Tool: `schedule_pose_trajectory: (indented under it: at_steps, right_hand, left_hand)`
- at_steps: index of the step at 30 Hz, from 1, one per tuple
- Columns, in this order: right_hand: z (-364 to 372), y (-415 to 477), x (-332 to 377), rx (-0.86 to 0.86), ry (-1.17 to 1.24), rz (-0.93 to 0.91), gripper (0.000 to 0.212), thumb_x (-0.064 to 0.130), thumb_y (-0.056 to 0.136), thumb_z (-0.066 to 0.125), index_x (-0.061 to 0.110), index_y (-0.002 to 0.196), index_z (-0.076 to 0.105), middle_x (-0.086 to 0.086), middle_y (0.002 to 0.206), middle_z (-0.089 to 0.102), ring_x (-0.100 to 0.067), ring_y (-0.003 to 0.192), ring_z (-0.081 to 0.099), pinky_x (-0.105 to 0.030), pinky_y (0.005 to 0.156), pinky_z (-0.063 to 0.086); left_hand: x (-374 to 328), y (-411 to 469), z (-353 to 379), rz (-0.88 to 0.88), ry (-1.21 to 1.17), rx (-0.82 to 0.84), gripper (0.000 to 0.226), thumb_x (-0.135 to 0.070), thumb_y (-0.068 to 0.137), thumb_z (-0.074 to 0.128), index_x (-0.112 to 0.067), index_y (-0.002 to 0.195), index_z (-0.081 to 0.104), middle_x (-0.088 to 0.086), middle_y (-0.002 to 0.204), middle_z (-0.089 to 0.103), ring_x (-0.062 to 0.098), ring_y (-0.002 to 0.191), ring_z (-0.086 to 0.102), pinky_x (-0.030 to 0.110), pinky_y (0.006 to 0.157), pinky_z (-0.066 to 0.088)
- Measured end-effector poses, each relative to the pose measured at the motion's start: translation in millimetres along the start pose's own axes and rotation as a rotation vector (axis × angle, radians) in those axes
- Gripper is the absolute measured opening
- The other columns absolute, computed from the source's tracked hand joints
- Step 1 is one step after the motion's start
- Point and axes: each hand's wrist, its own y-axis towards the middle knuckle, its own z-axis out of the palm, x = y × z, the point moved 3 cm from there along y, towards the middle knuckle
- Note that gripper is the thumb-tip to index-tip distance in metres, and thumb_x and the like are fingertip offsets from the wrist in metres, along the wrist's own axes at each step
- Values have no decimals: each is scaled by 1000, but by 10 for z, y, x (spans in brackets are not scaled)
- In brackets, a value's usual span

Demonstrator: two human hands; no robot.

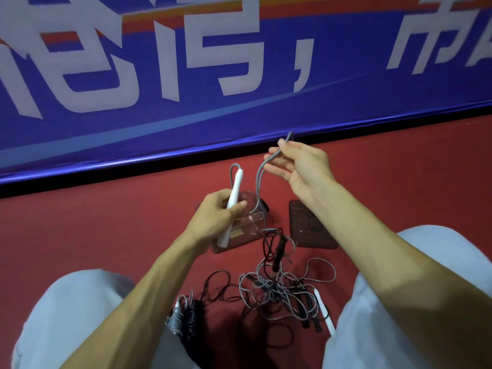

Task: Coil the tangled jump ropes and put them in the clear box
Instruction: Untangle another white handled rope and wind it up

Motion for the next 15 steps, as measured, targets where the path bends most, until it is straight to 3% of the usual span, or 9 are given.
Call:
schedule_pose_trajectory:
  at_steps: [3,7,9,12,15]
  right_hand:
    - [78,-15,-31,95,56,44,4,2,94,56,-1,93,57,-12,74,68,-19,63,71,-28,55,57]
    - [101,17,-23,98,216,80,13,1,96,51,-2,85,56,-8,61,67,-17,59,70,-26,53,57]
    - [71,41,-42,44,285,103,14,-2,96,50,-4,83,55,-13,64,66,-21,57,70,-29,52,58]
    - [16,73,-67,-23,346,113,10,0,96,50,-6,88,53,-21,70,65,-27,58,70,-34,52,58]
    - [-9,71,-89,15,-3,44,19,12,101,47,-5,103,55,-19,87,66,-27,73,71,-35,66,61]
  left_hand:
    - [-88,-24,77,50,-61,54,7,-10,96,59,-7,98,64,-5,71,61,-1,54,54,12,47,42]
    - [-76,-46,145,22,-58,236,10,-12,97,57,-7,88,59,0,82,68,16,78,60,37,77,50]
    - [-70,-59,177,14,-73,282,13,-9,98,54,-10,85,55,0,81,71,11,76,64,33,75,51]
    - [-102,-74,173,38,-108,195,11,-7,97,55,-7,87,56,4,76,70,10,71,68,28,72,55]
    - [-140,-66,98,4,-293,29,11,-5,98,54,-4,87,57,8,70,68,15,64,69,25,62,57]
